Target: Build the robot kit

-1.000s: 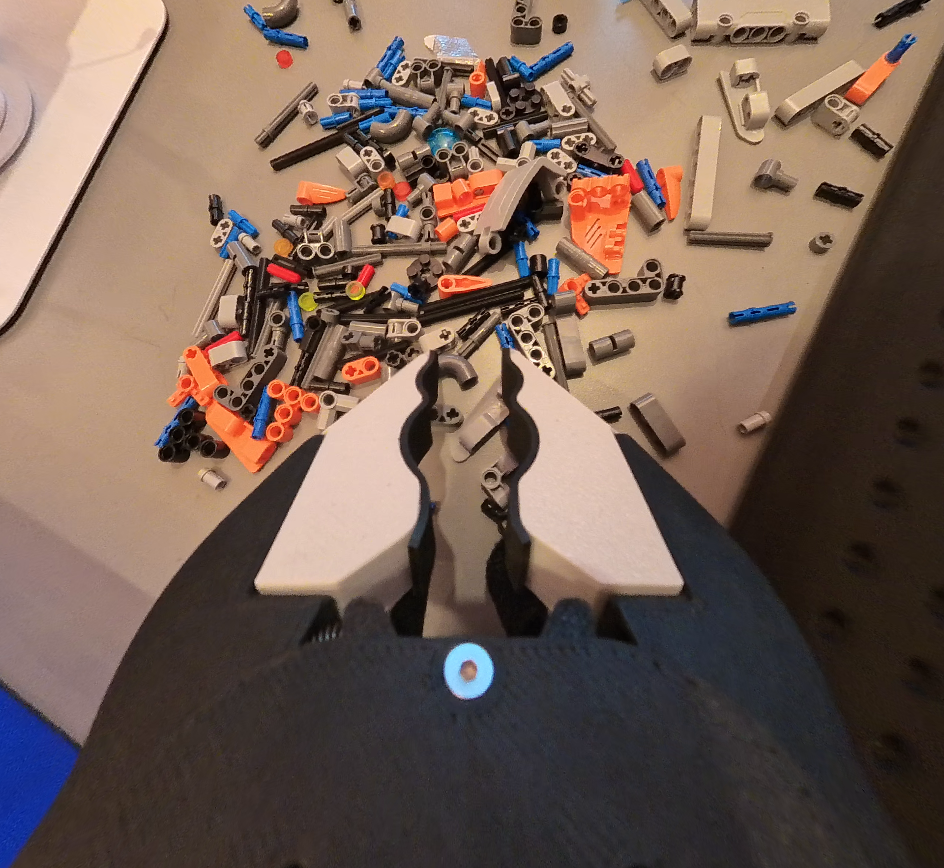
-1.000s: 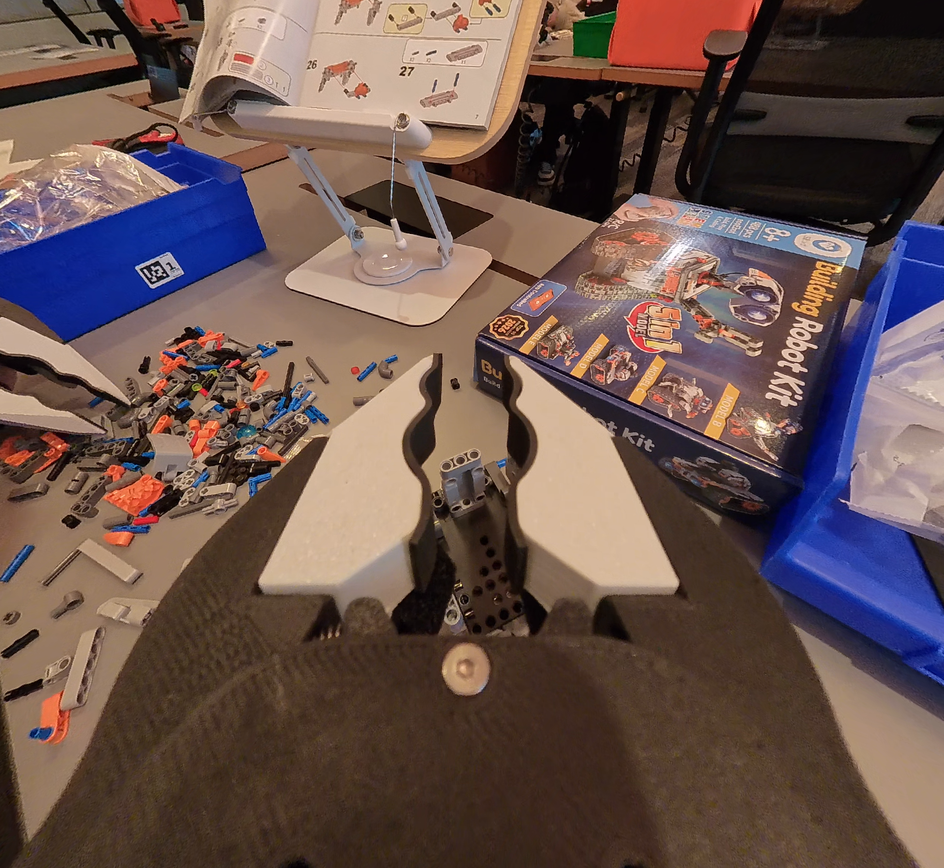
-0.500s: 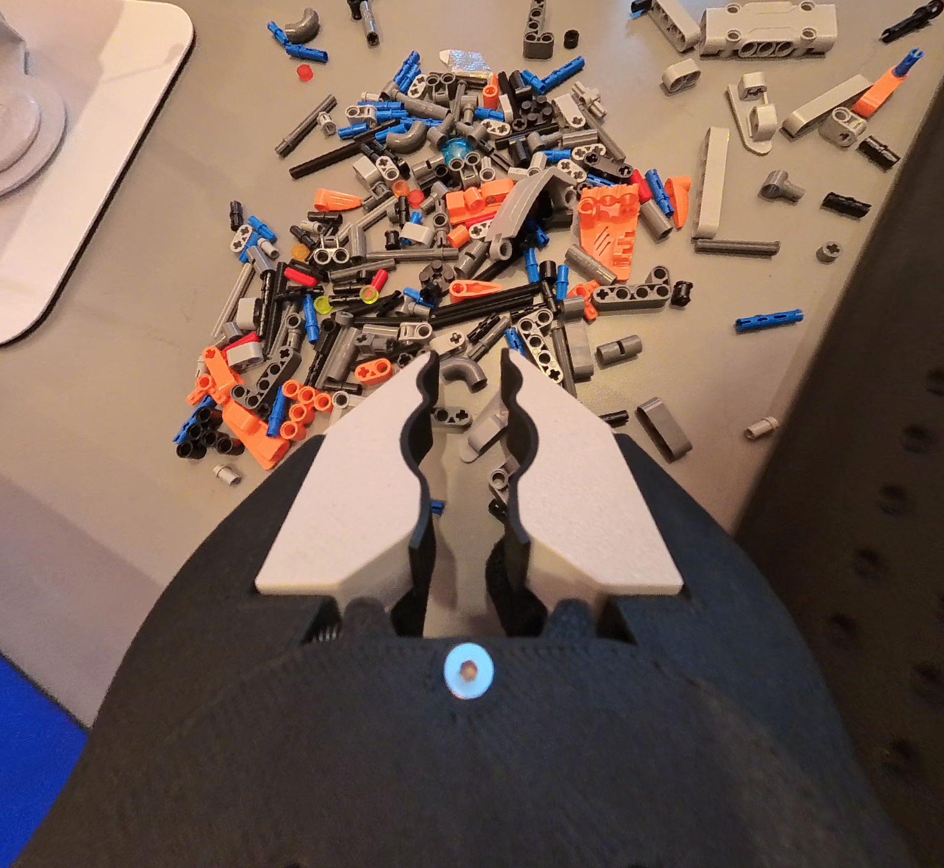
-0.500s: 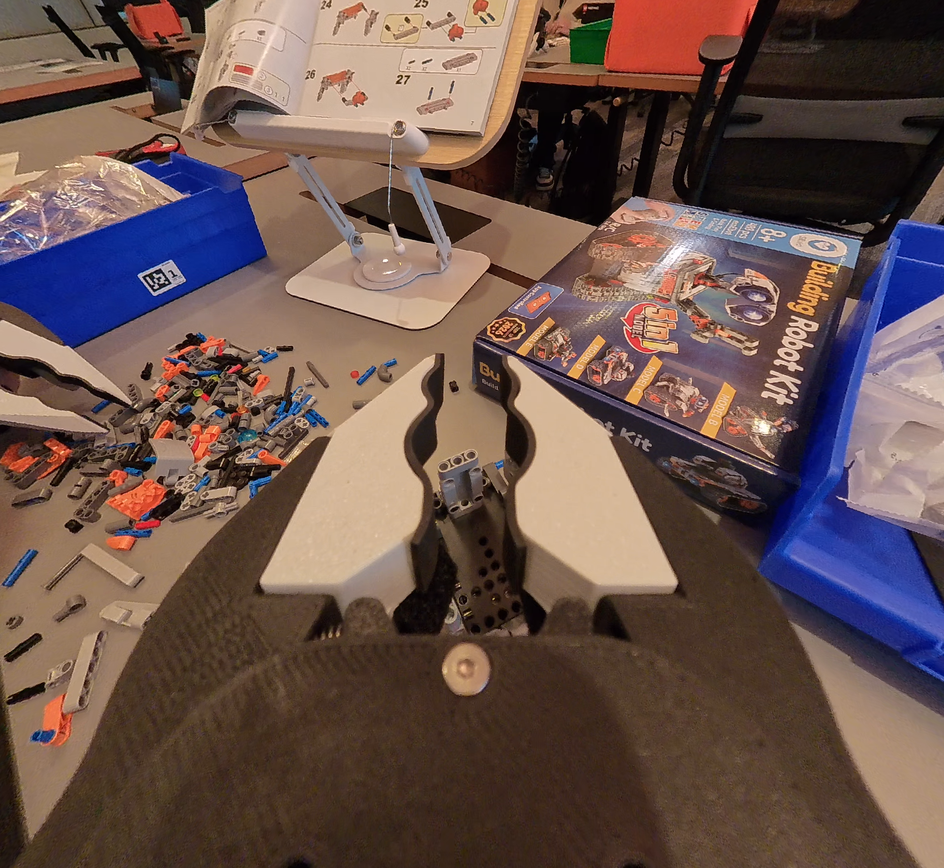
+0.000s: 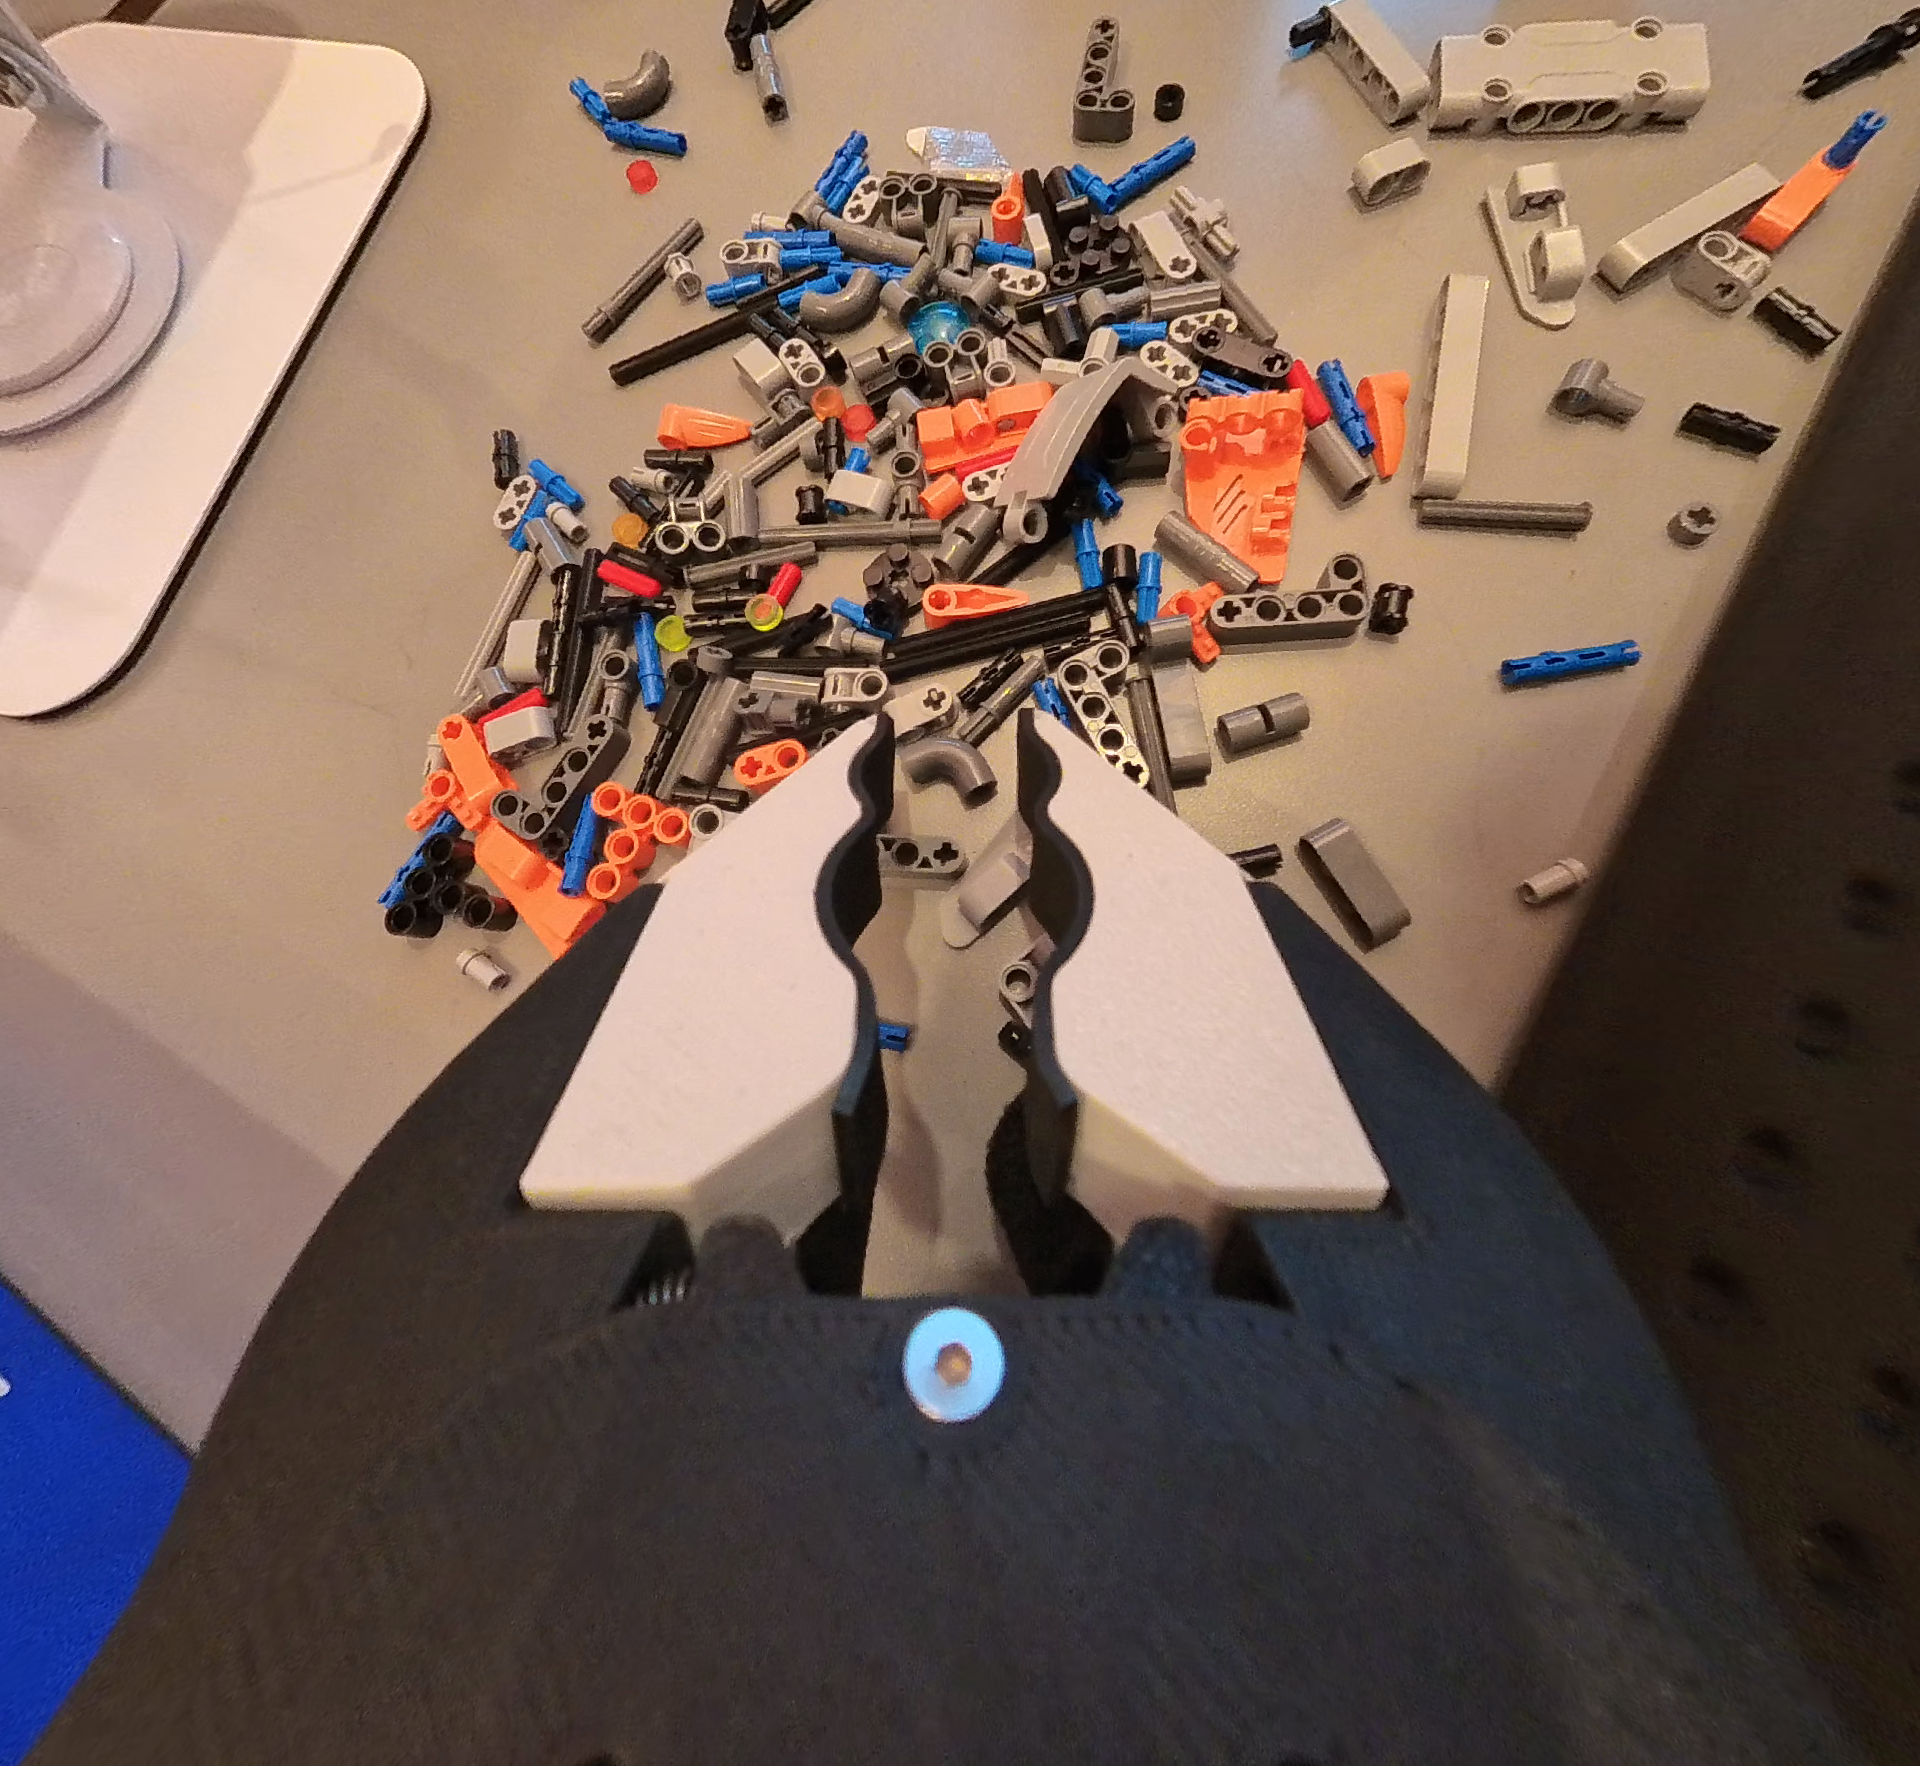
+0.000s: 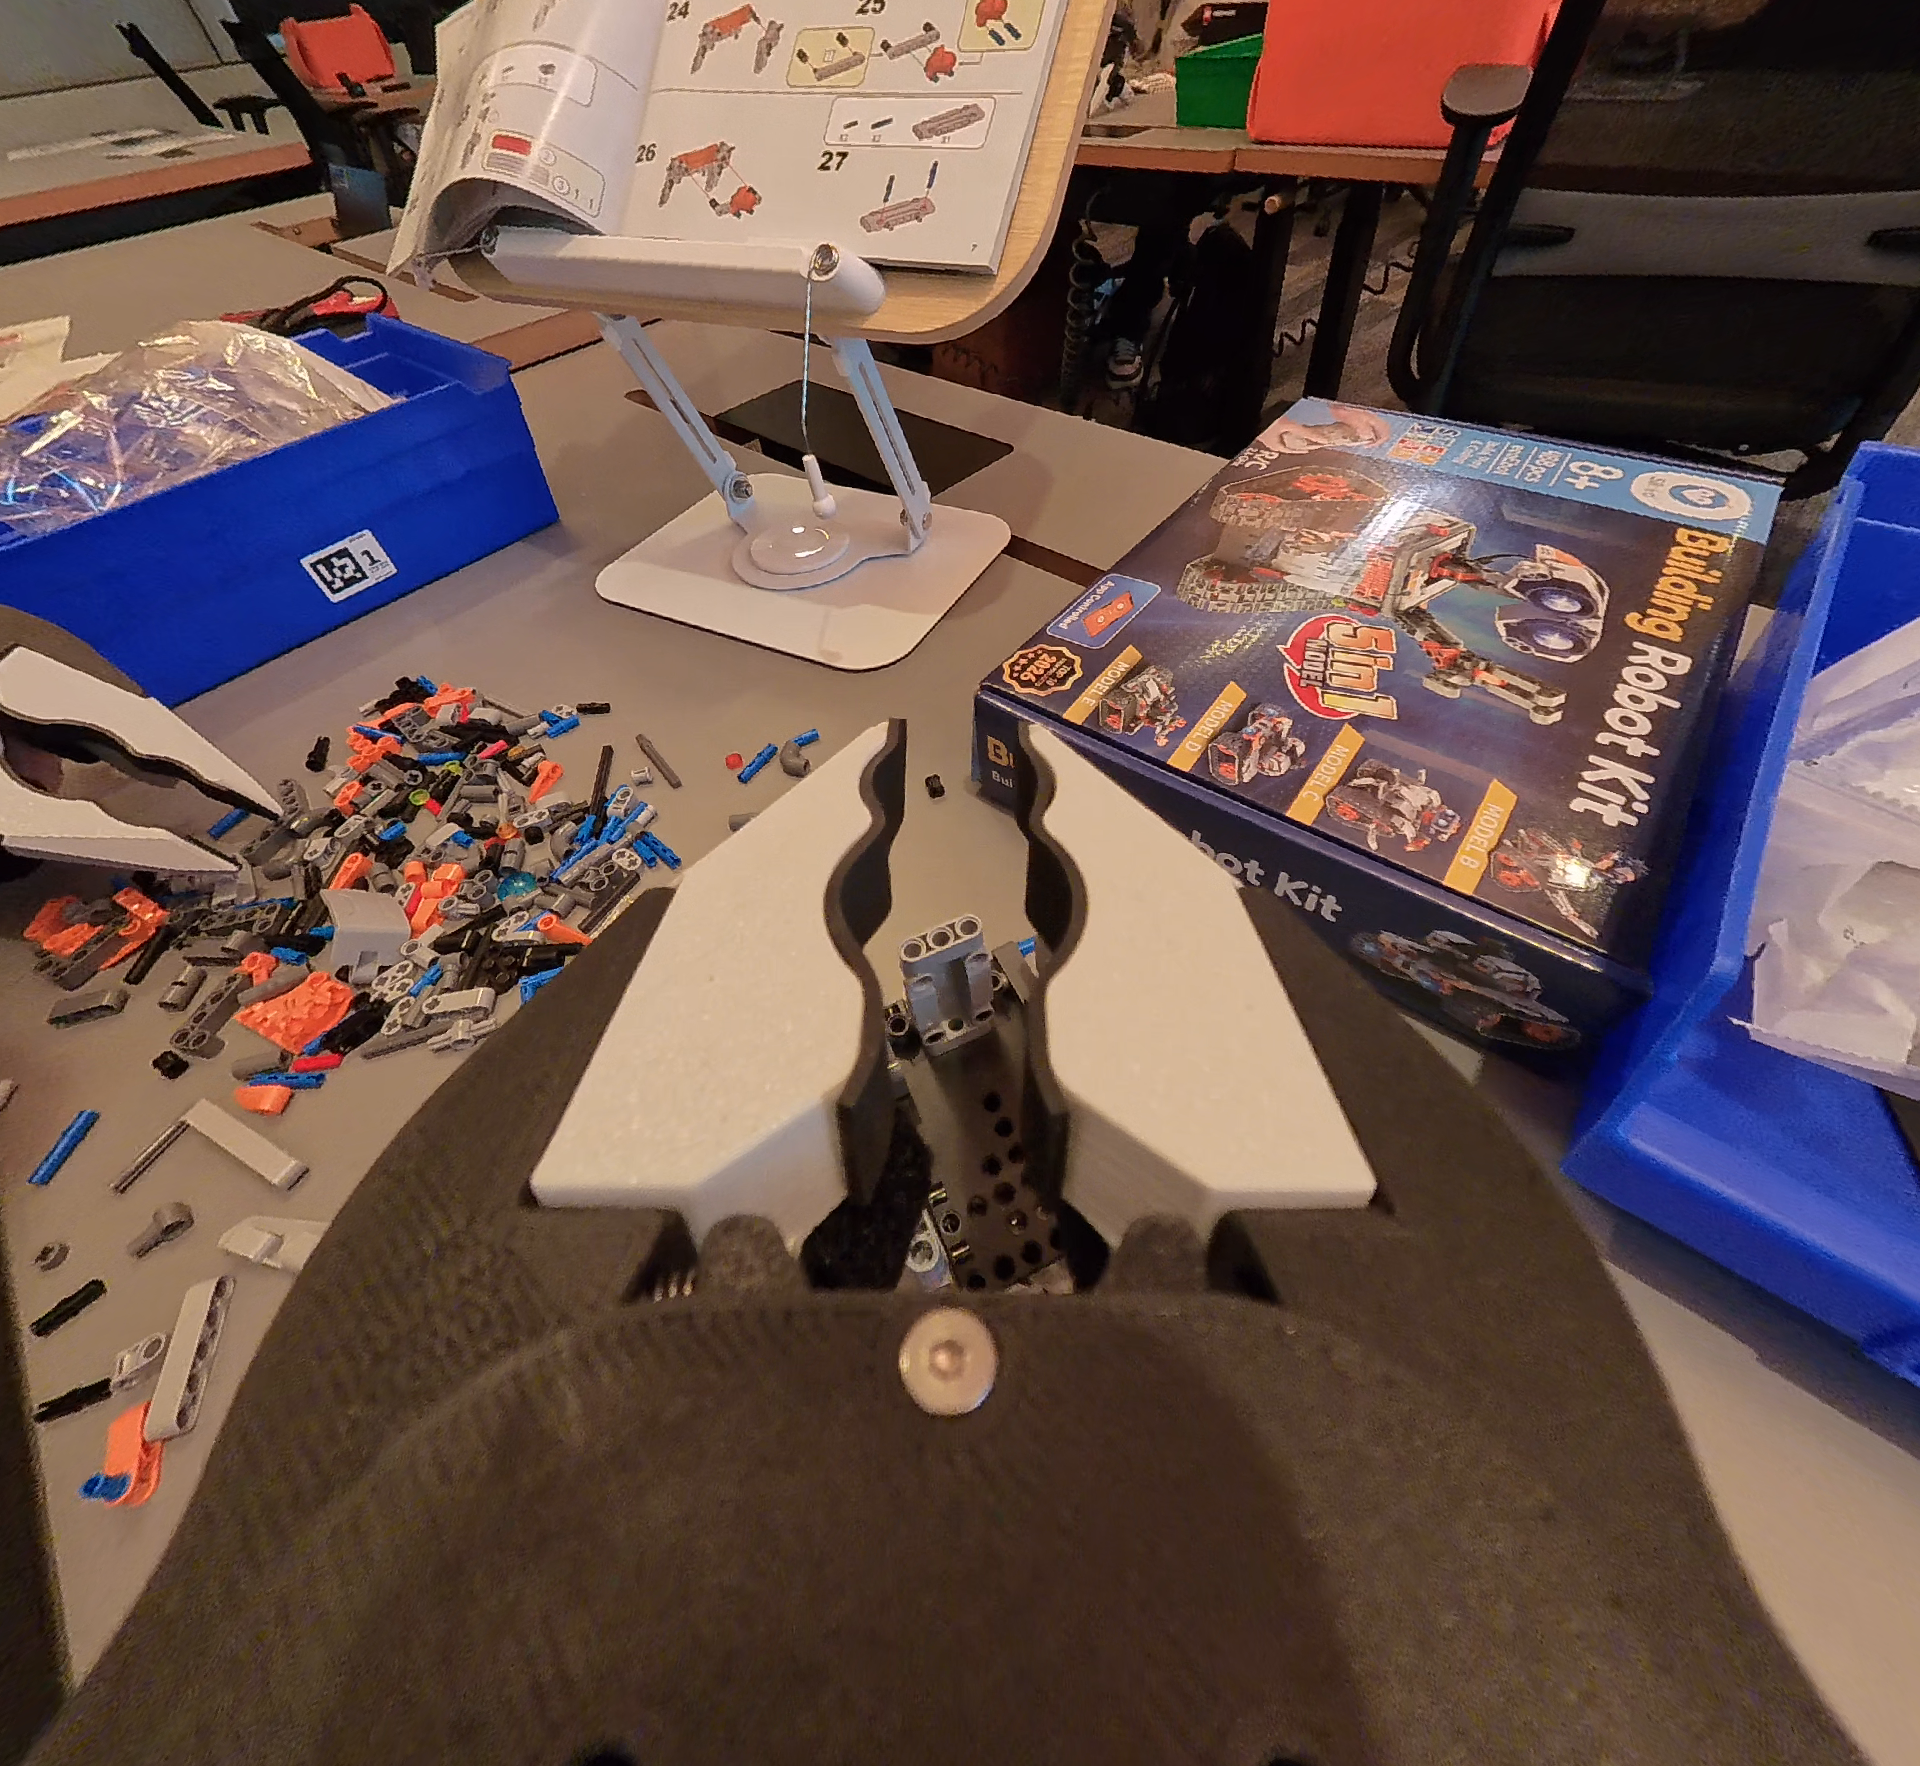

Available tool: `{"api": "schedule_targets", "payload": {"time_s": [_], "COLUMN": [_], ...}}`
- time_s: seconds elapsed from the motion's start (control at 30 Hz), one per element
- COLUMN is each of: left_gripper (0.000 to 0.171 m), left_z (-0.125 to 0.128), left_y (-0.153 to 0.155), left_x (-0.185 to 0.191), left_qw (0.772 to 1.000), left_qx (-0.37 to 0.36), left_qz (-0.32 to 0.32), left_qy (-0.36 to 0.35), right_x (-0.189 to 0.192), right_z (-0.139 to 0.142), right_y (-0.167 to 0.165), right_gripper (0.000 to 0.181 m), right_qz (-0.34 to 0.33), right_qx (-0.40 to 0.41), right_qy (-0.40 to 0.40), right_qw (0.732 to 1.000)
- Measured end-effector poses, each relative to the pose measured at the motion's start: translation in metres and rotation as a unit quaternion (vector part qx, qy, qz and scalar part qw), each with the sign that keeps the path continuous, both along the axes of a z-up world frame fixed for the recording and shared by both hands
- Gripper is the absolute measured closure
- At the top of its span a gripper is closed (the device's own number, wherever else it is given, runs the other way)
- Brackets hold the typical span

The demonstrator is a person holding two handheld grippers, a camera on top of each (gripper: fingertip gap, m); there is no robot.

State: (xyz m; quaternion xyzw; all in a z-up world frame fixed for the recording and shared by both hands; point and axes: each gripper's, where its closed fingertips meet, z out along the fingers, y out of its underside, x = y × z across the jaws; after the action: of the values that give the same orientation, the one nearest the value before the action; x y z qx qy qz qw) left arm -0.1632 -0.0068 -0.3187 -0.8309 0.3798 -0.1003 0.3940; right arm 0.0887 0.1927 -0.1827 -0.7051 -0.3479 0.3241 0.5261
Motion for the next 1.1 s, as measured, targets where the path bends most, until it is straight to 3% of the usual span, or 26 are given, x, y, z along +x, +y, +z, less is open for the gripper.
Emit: {"api": "schedule_targets", "payload": {"time_s": [0.83,1.1], "left_gripper": [0.14,0.139], "left_z": [-0.013,-0.014], "left_y": [-0.005,-0.021], "left_x": [0.001,0.02], "left_qw": [0.999,0.996], "left_qx": [-0.038,-0.035], "left_qz": [-0.014,-0.077], "left_qy": [0.005,0.014], "right_x": [-0.007,-0.007], "right_z": [-0.01,-0.01], "right_y": [-0.001,-0.001], "right_gripper": [0.162,0.162], "right_qz": [0.012,0.012], "right_qx": [-0.012,-0.014], "right_qy": [-0.012,-0.011], "right_qw": [1.0,1.0]}}
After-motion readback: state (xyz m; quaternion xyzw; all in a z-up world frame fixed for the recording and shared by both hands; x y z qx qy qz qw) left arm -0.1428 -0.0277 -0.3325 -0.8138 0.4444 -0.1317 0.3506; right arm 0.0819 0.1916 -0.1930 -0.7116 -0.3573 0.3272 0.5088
